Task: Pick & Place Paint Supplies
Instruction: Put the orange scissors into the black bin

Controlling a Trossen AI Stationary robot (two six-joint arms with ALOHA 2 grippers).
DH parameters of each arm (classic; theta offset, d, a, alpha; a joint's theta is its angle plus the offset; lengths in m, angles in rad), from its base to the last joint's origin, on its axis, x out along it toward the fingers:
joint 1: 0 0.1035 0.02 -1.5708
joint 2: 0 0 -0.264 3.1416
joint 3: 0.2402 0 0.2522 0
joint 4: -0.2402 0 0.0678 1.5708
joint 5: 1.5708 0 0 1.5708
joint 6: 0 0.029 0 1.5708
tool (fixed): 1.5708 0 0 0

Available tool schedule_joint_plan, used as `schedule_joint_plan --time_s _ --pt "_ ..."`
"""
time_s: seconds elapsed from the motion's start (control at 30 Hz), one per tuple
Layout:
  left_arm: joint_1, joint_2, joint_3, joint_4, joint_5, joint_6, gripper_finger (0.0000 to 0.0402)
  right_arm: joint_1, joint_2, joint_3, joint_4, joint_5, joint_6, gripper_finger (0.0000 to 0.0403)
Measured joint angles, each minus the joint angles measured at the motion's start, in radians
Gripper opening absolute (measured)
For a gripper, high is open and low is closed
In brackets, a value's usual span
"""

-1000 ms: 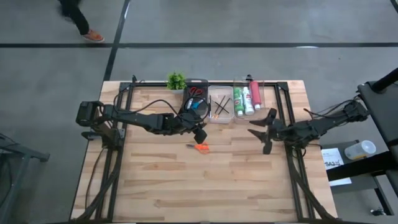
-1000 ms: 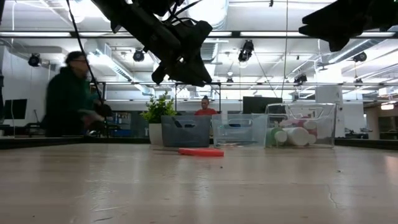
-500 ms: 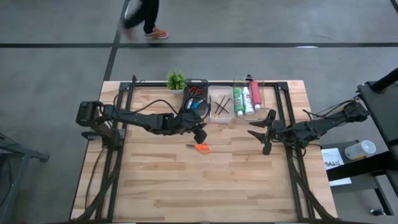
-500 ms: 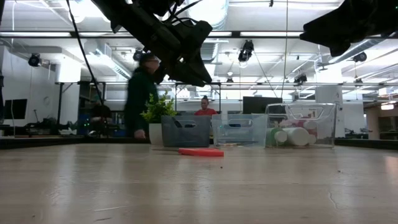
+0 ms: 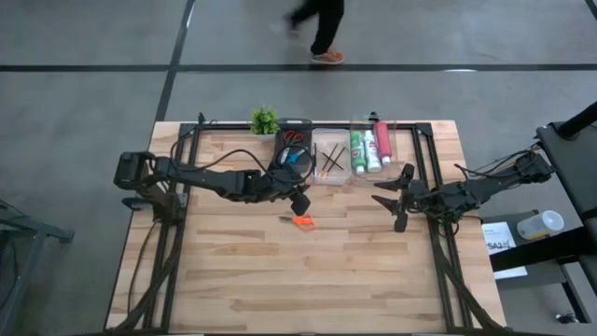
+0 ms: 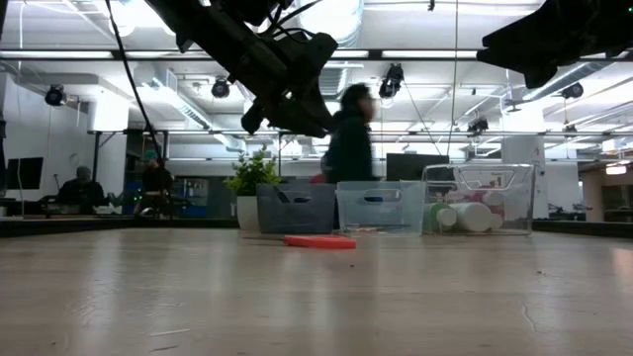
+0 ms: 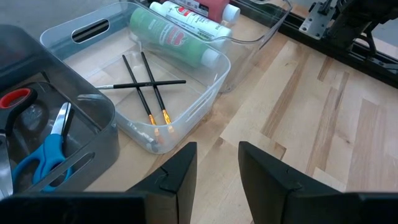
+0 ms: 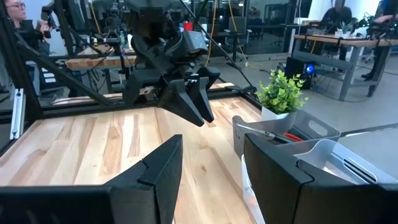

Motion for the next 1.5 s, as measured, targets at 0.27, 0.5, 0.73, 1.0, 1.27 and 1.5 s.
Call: schedule_joint_plan --time_s 0.27,0.5,0.73,1.0,1.27,1.5 --pt "0.000 0.000 0.000 0.000 0.000 0.000 0.0127 0.000 0.000 0.000 0.000 0.000 -0.003 0.0168" --pt "0.000 0.000 0.000 0.000 0.000 0.000 0.0127 0.000 0.000 0.000 0.000 0.000 -0.001 0.0168" --pt "0.002 0.000 0.000 0.032 0.000 -0.009 0.0127 0.000 0.000 -0.001 0.000 0.000 -0.001 0.0168" --pt "0.003 -0.001 0.000 0.090 0.000 -0.107 0.0127 0.000 0.000 -0.002 0.000 0.000 -0.003 0.0168" --pt "0.002 -0.009 0.003 0.075 0.098 -0.124 0.0127 0.000 0.000 -0.002 0.000 0.000 0.000 0.0168" --pt "-0.041 -0.009 0.021 -0.096 0.315 0.051 0.0127 0.000 0.000 -0.002 0.000 0.000 -0.003 0.0168"
